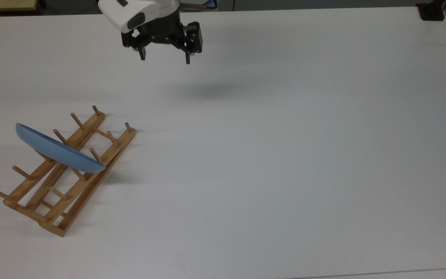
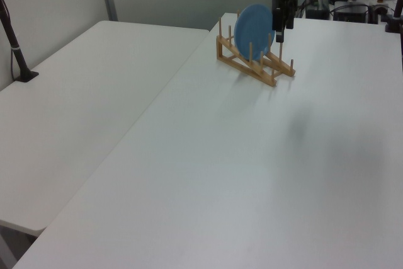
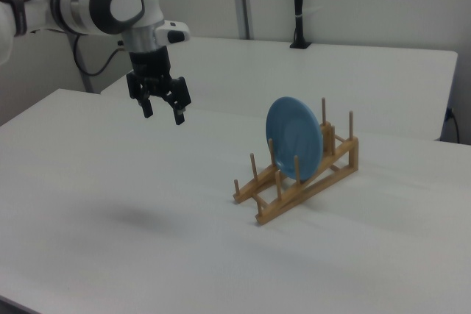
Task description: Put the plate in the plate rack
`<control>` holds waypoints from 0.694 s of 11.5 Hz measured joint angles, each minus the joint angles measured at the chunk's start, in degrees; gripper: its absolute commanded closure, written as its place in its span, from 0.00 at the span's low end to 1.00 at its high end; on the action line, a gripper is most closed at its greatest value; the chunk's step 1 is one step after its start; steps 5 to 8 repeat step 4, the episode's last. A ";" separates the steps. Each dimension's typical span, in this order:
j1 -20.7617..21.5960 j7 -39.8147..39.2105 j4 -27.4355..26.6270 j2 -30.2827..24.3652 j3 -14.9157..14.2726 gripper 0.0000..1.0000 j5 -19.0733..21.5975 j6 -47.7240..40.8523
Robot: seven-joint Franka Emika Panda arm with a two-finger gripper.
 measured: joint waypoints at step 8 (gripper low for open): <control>-0.57 6.09 -0.35 -1.50 0.20 0.00 -0.21 -0.33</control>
